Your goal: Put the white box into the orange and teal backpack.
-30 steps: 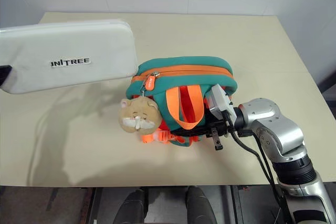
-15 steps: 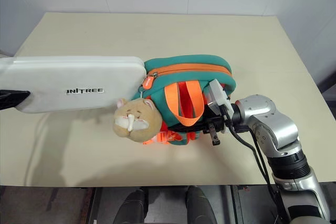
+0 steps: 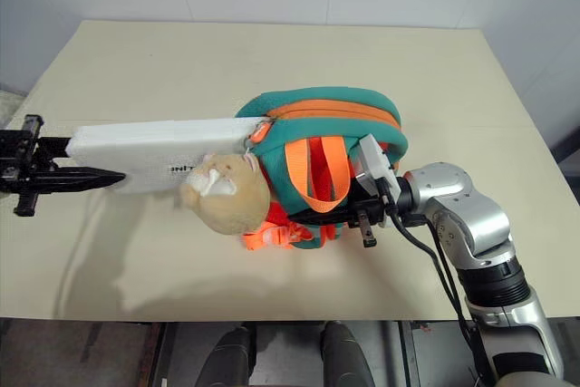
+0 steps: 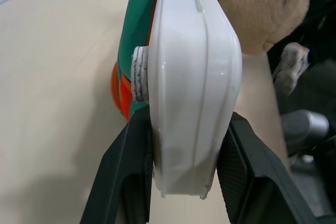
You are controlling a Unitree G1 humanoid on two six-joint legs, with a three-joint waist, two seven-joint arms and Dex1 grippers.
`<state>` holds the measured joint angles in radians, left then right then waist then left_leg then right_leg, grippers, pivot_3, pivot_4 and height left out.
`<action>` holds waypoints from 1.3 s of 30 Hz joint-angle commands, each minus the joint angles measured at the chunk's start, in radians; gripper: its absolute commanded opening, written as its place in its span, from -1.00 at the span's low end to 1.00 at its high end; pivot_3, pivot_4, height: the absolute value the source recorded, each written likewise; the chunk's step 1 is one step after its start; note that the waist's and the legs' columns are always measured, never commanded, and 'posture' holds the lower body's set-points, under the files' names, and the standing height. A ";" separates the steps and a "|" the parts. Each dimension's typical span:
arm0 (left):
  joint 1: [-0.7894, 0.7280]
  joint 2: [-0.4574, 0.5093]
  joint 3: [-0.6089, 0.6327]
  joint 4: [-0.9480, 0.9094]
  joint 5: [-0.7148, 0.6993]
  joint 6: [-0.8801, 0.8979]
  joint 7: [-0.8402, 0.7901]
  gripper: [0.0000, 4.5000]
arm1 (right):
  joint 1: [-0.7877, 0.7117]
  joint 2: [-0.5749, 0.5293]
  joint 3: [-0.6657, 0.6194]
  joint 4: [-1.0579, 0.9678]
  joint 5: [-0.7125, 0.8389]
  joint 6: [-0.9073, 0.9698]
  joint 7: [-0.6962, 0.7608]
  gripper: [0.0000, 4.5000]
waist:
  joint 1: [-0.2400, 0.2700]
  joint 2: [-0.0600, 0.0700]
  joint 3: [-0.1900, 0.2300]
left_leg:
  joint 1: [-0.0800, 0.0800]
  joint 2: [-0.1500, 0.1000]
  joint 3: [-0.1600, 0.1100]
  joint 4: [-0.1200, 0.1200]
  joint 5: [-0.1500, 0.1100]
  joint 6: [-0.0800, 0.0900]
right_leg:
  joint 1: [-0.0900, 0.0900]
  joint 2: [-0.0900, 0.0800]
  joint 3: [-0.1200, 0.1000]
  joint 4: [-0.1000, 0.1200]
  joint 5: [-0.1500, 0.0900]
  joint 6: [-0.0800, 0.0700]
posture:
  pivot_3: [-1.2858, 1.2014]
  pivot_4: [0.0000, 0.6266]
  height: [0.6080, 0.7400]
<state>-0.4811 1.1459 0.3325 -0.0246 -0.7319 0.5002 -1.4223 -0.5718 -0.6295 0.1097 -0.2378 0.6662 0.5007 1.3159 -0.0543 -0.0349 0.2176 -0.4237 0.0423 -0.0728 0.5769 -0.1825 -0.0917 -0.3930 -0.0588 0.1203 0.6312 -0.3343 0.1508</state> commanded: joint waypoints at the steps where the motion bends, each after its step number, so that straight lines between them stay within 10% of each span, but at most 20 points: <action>1: -0.098 -0.007 -0.016 -0.020 -0.020 0.014 0.016 -0.42 | -0.007 0.001 -0.012 -0.032 0.003 -0.011 -0.004 -1.00 | 0.000 0.000 0.000 | 0.000 0.000 0.000 0.000 0.000 0.000 | 0.000 0.000 0.000 0.001 0.000 0.000 | 0.03 -0.52 1.00; 39: -0.627 -0.513 -0.585 0.218 0.411 0.017 0.064 -0.42 | -0.026 0.066 0.001 -0.008 -0.051 -0.036 -0.047 -1.00 | 0.002 0.000 0.000 | 0.001 0.002 0.000 0.013 0.000 0.000 | 0.001 0.003 0.001 0.015 -0.001 0.001 | 0.03 -0.52 1.00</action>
<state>-1.0755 0.6526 -0.2512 0.2353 -0.3052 0.5234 -1.3393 -0.5834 -0.5673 0.1124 -0.2251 0.6182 0.4792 1.2843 -0.0525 -0.0348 0.2177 -0.4231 0.0438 -0.0733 0.5897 -0.1824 -0.0918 -0.3922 -0.0554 0.1213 0.6460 -0.3350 0.1523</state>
